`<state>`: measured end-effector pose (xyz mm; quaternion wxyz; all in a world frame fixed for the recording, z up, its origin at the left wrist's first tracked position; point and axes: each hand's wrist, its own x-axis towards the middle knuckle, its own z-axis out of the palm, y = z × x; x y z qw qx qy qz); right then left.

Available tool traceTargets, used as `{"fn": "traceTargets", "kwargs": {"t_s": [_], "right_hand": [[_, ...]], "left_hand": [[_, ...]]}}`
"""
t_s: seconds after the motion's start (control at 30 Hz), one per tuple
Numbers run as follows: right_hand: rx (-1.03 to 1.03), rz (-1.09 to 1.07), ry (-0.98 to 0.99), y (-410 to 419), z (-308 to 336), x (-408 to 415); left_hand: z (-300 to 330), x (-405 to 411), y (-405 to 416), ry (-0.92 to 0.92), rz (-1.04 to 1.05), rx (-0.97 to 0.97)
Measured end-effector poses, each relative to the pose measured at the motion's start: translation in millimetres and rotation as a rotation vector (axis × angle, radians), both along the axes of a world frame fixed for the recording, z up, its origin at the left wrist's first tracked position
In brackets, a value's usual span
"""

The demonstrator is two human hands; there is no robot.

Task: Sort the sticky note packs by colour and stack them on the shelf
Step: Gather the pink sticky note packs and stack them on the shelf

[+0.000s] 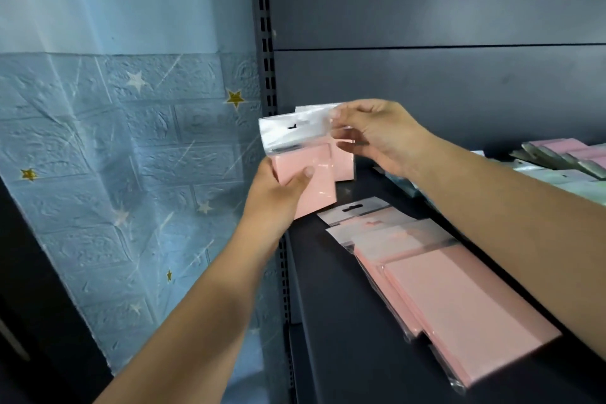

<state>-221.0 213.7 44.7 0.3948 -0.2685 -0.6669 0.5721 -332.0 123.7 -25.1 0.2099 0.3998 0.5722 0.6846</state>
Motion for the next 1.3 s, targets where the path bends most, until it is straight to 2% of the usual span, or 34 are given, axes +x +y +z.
{"fn": "traceTargets", "kwargs": {"t_s": [0.13,0.23,0.4,0.6,0.8,0.93,1.03,1.17,1.3], "right_hand": [[0.006,-0.003,-0.671,10.8,-5.8,17.3],[-0.049,-0.037,-0.921,13.4,-9.2,21.5],[-0.087,0.002,-1.101,15.2,-10.5,20.3],[-0.132,0.074,-1.082,17.9,-8.7,27.6],[-0.044,0.005,-1.180,8.0,-18.8,12.3],[0.005,-0.015,-1.132,10.8,-25.2,5.2],[-0.028,0.057,-0.992,9.9,-20.9,8.1],[-0.138,0.117,-0.540,10.7,-8.5,16.3],[-0.182,0.083,-0.089,12.0,-3.8,16.1]], "left_hand": [[-4.6,-10.8,-3.0,-0.132,0.050,0.073],[-5.9,-13.9,-3.7,-0.174,0.042,0.090],[-8.0,-12.7,-4.5,-0.169,0.032,0.090],[-9.3,-12.5,-4.2,-0.178,0.022,0.097],[-11.3,-12.4,-3.1,-0.191,0.055,0.089],[-11.9,-12.3,-5.6,-0.232,0.079,0.104],[-12.0,-14.2,-8.5,-0.279,0.070,0.111],[-13.2,-18.6,-8.2,-0.301,0.065,0.103],[-9.0,-11.6,-6.9,-0.188,0.045,0.050]]}}
